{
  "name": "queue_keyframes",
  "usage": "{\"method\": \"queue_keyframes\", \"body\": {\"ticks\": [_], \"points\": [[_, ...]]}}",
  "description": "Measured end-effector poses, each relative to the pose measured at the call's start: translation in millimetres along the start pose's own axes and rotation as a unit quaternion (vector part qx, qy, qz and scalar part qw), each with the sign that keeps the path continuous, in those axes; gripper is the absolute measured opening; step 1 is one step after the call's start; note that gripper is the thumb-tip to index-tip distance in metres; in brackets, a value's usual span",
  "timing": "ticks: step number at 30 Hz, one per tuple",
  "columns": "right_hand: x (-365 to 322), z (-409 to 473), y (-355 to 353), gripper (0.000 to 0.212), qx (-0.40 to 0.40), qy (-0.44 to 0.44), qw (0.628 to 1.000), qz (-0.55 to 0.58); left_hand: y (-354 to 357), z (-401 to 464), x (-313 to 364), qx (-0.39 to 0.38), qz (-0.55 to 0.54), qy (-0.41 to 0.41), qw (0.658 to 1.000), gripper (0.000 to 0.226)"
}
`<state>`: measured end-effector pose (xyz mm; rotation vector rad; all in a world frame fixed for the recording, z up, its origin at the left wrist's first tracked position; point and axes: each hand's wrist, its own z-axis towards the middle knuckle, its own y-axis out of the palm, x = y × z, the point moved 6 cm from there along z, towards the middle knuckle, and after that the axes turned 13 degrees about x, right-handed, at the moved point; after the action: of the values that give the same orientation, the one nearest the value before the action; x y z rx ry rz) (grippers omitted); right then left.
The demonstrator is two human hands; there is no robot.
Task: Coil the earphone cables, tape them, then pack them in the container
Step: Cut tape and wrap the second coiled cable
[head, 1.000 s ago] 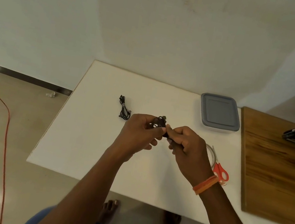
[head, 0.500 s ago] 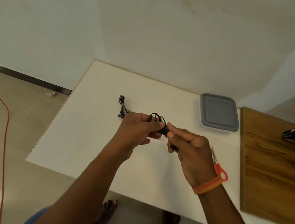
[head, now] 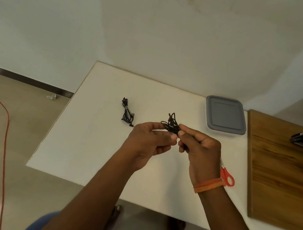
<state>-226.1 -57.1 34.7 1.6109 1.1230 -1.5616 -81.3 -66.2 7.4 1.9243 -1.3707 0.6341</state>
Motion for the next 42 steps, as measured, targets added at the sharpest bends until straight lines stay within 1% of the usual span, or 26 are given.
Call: {"method": "queue_keyframes", "body": {"ticks": [4, 7, 9, 11, 12, 14, 15, 16, 20, 22, 26, 27, 29, 30, 32, 34, 35, 36, 37, 39, 40, 42], "points": [[-2, 3, -3, 0.023, 0.007, -0.043, 0.999, -0.031, 1, -3, -10, 0.036, 0.023, -0.034, 0.999, 0.035], [-3, 3, -2, 0.024, 0.008, -0.098, 0.991, -0.088, -2, -1, -9, 0.087, 0.076, -0.022, 0.993, 0.040], [-6, 2, -1, 0.022, 0.015, -0.150, 0.980, -0.130, -3, -1, -10, 0.106, 0.047, -0.040, 0.992, 0.052], [-11, 1, 1, 0.021, 0.018, -0.212, 0.963, -0.164, 0, -2, -14, 0.089, -0.017, -0.084, 0.992, 0.059], [-13, 0, 2, 0.020, 0.018, -0.249, 0.950, -0.186, 1, -1, -16, 0.077, -0.030, -0.103, 0.991, 0.055], [-16, -2, 7, 0.020, 0.002, -0.315, 0.921, -0.231, 2, 1, -20, 0.066, -0.036, -0.127, 0.989, 0.033], [-14, -2, 9, 0.019, -0.018, -0.329, 0.912, -0.244, 1, 2, -23, 0.065, -0.041, -0.137, 0.988, 0.022], [-13, -1, 11, 0.019, -0.041, -0.334, 0.908, -0.248, 1, 2, -24, 0.063, -0.047, -0.147, 0.986, 0.015], [-10, 1, 10, 0.023, -0.112, -0.296, 0.924, -0.213, 2, 4, -25, 0.055, -0.076, -0.173, 0.981, 0.013], [-11, 0, 10, 0.022, -0.136, -0.290, 0.924, -0.210, 1, 5, -24, 0.059, -0.083, -0.175, 0.979, 0.008], [-14, -7, 14, 0.016, -0.147, -0.313, 0.915, -0.206, -5, 8, -23, 0.084, -0.089, -0.166, 0.979, 0.011], [-14, -7, 15, 0.016, -0.141, -0.303, 0.921, -0.201, -8, 9, -22, 0.098, -0.083, -0.148, 0.981, 0.014], [-11, -4, 12, 0.015, -0.116, -0.256, 0.942, -0.183, -12, 11, -18, 0.124, -0.058, -0.099, 0.986, 0.034], [-10, -3, 10, 0.015, -0.103, -0.232, 0.952, -0.170, -12, 10, -16, 0.128, -0.044, -0.077, 0.988, 0.044], [-10, -3, 6, 0.017, -0.060, -0.211, 0.963, -0.153, -9, 7, -12, 0.125, -0.031, -0.045, 0.991, 0.059], [-8, -6, 3, 0.023, 0.000, -0.175, 0.976, -0.133, -5, 9, -12, 0.108, -0.026, -0.033, 0.993, 0.093], [-5, -8, 2, 0.029, 0.028, -0.148, 0.981, -0.122, -4, 11, -12, 0.100, -0.027, -0.024, 0.994, 0.101], [-2, -11, 3, 0.033, 0.049, -0.125, 0.984, -0.115, -4, 12, -11, 0.101, -0.027, -0.021, 0.994, 0.103], [0, -12, 3, 0.032, 0.060, -0.115, 0.985, -0.114, -4, 12, -12, 0.101, -0.029, -0.022, 0.994, 0.102], [4, -12, 4, 0.022, 0.066, -0.116, 0.984, -0.121, -8, 11, -13, 0.108, -0.033, -0.028, 0.993, 0.095], [3, -12, 5, 0.018, 0.068, -0.128, 0.981, -0.129, -10, 11, -16, 0.112, -0.037, -0.035, 0.992, 0.090], [-3, -13, 6, 0.012, 0.077, -0.192, 0.964, -0.168, -11, 10, -18, 0.115, -0.054, -0.061, 0.990, 0.082]]}}
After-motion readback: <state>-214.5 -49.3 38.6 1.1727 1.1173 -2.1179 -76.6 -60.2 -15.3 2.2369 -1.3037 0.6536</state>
